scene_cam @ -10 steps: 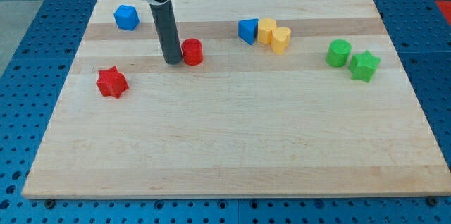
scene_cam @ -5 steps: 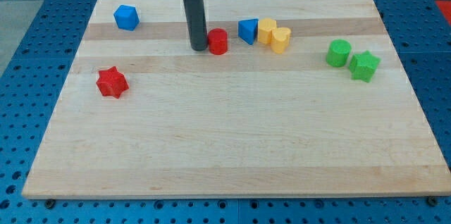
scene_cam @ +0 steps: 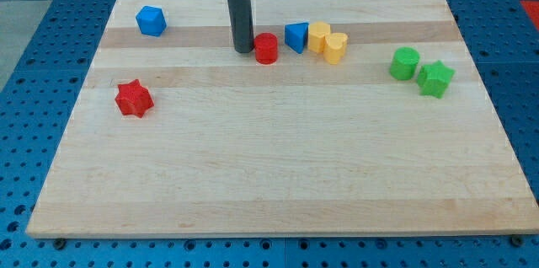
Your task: Move the red circle close to the triangle
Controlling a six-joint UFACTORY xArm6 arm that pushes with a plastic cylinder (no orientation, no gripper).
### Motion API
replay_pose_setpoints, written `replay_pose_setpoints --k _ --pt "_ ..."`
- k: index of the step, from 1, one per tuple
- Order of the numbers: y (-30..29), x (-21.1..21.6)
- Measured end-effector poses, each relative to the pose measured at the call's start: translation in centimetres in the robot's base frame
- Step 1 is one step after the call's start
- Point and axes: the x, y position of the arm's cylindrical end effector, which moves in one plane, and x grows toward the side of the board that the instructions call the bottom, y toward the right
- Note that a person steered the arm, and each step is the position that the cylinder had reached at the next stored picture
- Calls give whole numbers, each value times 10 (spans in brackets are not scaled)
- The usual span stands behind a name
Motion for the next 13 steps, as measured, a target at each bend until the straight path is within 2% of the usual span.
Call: replay_pose_setpoints --k 3,11,12,13 --pt "22 3" --pt "36 2" --pt "34 2" --pt "-1 -1"
